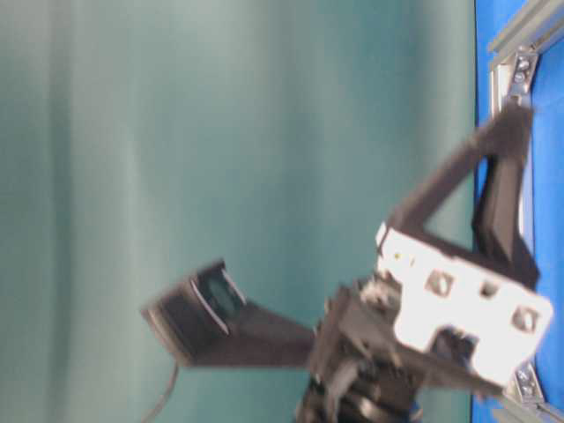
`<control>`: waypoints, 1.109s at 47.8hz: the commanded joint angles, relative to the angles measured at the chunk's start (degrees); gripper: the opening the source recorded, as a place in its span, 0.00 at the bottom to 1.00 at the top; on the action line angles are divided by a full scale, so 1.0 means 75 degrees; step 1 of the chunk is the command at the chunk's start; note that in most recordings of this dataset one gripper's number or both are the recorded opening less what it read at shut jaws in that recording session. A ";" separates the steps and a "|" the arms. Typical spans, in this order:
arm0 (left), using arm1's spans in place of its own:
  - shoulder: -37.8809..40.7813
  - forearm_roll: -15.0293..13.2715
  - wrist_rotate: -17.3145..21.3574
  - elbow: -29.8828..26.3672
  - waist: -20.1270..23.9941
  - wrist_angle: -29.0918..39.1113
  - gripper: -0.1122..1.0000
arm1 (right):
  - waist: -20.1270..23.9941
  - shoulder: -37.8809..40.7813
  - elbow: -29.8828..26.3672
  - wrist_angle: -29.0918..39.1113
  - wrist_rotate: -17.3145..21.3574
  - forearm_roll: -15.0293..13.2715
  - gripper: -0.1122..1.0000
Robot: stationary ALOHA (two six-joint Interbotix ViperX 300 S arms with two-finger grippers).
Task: Insert the wire through the string loop located on the right side.
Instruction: 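Advance the right gripper further and move the left gripper toward the plug, then close the left gripper on the USB plug beyond the loop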
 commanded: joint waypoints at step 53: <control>0.0410 0.0023 0.0023 -0.1160 -0.0023 0.0844 0.88 | -0.0012 -0.0047 -0.0117 -0.0082 -0.0012 -0.0012 0.09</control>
